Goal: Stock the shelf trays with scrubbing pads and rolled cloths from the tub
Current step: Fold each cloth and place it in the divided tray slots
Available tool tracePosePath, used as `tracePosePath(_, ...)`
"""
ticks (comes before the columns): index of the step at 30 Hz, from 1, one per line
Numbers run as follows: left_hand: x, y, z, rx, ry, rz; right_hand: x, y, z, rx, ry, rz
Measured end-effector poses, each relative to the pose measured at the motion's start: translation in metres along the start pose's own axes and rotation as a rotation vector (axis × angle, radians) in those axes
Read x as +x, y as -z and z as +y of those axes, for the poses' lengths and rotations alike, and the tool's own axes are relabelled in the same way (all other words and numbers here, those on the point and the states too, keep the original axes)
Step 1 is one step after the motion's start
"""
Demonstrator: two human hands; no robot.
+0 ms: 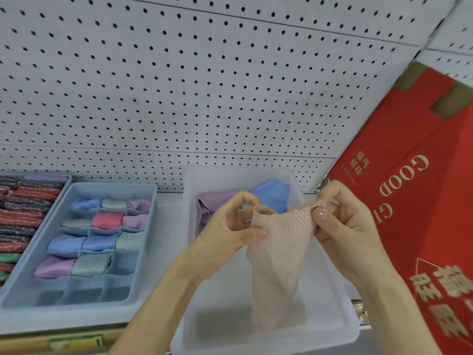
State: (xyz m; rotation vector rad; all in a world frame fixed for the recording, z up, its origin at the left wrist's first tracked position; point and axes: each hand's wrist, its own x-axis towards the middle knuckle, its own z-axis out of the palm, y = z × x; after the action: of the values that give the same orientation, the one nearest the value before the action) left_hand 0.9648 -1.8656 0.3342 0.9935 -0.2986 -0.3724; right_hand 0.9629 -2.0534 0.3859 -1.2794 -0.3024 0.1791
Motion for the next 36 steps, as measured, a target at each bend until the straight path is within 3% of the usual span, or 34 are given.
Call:
tracePosePath(5, -0.008, 0.001, 0.003, 0.114, -0.100, 0.121, -0.008, 0.010, 0.004, -0.079, 0.009, 0.133)
tracePosePath(9, -0.010, 0.002, 0.011, 0.251, -0.118, 0.063, -0.011, 0.015, 0.006, -0.133, 0.007, 0.178)
tracePosePath(14, -0.009, -0.003, 0.020, 0.474, -0.091, 0.042, -0.012, 0.018, 0.006, -0.148, 0.009, 0.222)
tracePosePath(20, -0.008, -0.007, 0.016, 0.593, -0.111, 0.114, -0.015, 0.026, 0.012, -0.181, -0.002, 0.270)
tracePosePath(24, -0.005, -0.012, 0.004, 0.731, -0.028, 0.218, -0.020, 0.032, 0.015, -0.198, -0.007, 0.263)
tracePosePath(31, 0.003, -0.024, 0.010, 0.711, 0.063, 0.387, -0.025, 0.048, 0.017, -0.292, 0.041, 0.283)
tracePosePath(36, 0.022, -0.036, 0.030, 0.748, -0.029, 0.442, -0.014, 0.062, 0.003, -0.347, 0.071, 0.233)
